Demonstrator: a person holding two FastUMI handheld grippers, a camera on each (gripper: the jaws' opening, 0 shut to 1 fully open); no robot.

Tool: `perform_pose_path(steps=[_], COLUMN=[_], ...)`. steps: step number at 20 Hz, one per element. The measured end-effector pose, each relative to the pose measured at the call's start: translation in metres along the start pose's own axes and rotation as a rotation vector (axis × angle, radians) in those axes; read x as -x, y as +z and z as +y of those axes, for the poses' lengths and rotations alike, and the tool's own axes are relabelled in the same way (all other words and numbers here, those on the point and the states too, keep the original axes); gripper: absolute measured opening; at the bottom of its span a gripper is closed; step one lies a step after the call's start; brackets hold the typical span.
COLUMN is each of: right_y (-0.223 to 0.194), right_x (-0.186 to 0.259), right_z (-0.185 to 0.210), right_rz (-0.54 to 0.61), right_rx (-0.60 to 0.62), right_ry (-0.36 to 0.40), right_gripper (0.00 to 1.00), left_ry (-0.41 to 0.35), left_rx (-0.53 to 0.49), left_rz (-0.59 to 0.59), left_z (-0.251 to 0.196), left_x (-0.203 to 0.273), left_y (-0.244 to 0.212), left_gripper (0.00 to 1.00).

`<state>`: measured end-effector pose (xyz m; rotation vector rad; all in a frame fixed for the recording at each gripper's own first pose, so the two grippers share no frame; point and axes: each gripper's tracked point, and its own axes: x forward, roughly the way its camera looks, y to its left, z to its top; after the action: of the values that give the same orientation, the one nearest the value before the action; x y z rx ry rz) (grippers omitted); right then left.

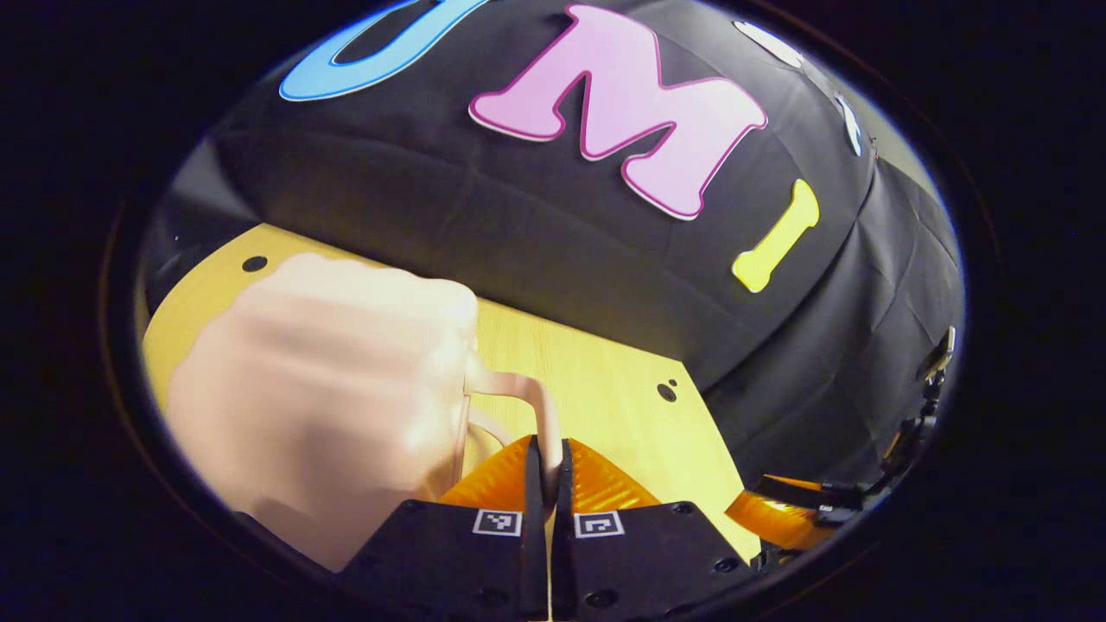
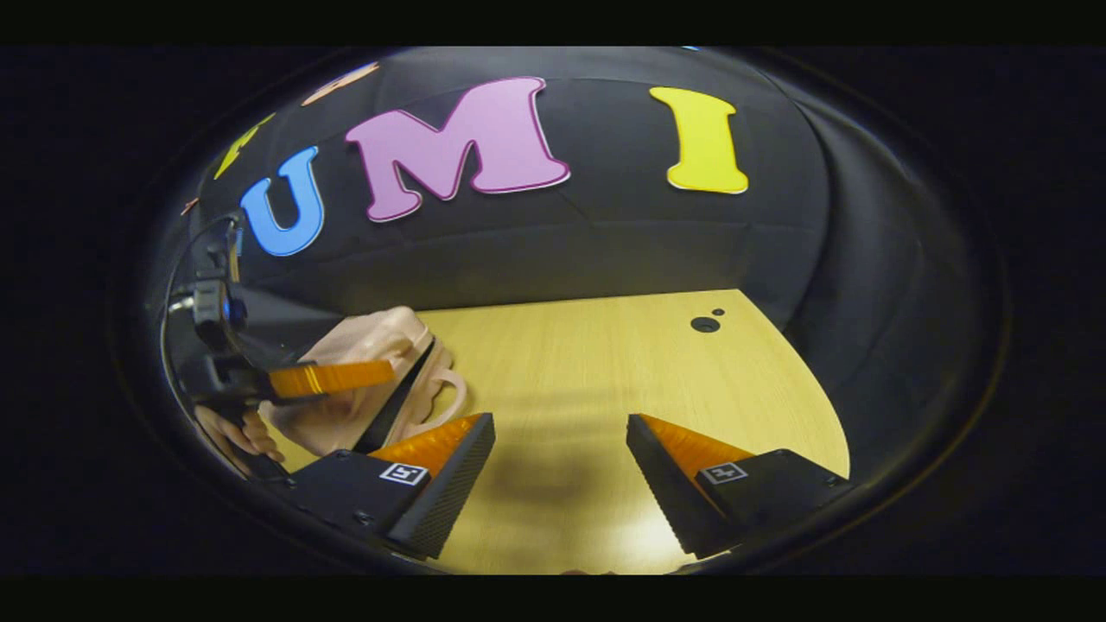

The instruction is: First open the suitcase, pack the skin care products into it, and then close the suitcase.

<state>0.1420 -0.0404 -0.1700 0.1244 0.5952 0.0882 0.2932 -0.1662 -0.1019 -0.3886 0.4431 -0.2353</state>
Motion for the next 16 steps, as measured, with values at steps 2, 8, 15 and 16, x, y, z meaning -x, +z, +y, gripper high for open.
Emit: perform_pose_path(steps=[2, 8, 15, 16], right_y=[-0.001, 0.008, 0.067, 0.075], right_x=[0.003, 0.034, 0.119, 0.136], right_z=[-0.002, 0.007, 0.059, 0.067], right_rz=[-0.007, -0.051, -0.223, -0.259], right_rx=[-0.017, -0.020, -0.010, 0.002], right_ry=[-0.003, 0.001, 0.016, 0.012], right_gripper=[0.98, 0.98, 0.97, 0.97], left_ry=[0.014, -0.030, 0.134, 0.147], left_rx=[-0.025, -0.068, -0.305, -0.360], left_rz=[0.004, -0.024, -0.371, -0.405], left_z=[-0.001, -0.029, -0.023, -0.024], left_x=[-0.009, 0.023, 0.194, 0.220], left_y=[-0.012, -0.002, 0.084, 0.089], left_gripper=[0.08, 0.47, 0.96, 0.96])
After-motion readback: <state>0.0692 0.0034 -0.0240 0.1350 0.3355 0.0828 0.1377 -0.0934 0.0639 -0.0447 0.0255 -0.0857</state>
